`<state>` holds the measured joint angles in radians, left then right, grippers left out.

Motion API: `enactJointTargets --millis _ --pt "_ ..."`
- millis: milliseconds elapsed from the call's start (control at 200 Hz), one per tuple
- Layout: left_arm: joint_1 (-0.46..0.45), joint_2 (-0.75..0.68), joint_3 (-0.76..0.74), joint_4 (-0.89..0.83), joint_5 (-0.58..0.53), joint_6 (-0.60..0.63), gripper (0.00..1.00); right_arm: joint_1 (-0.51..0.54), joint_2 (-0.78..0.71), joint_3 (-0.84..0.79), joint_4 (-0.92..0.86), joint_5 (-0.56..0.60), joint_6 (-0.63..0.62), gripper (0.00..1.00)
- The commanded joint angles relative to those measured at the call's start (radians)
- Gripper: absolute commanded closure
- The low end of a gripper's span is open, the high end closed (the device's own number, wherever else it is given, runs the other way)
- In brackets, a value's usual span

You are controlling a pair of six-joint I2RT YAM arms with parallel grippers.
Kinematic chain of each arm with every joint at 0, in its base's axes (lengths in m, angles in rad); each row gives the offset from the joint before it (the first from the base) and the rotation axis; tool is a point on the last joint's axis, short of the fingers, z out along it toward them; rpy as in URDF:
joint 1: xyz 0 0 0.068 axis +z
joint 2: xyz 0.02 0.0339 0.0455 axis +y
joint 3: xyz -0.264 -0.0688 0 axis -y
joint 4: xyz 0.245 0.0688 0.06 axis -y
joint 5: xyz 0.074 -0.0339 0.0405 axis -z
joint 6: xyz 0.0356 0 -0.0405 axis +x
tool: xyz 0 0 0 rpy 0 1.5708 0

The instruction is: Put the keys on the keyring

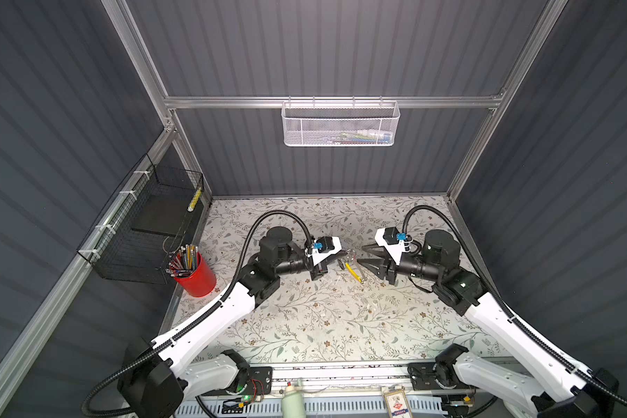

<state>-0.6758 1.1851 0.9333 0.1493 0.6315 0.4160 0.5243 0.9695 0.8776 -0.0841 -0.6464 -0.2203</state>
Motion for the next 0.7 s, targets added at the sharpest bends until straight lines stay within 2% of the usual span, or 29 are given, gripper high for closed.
enactJointTargets --millis 0,695 --pt "0.013 0.010 -0.003 0.068 0.107 -0.056 1.00 -0.010 0.004 0.053 -0.063 -0.058 -0.094 0.57" --pt "0.016 0.027 0.001 0.087 0.180 -0.080 1.00 -0.015 0.098 0.131 -0.038 -0.150 -0.097 0.71"
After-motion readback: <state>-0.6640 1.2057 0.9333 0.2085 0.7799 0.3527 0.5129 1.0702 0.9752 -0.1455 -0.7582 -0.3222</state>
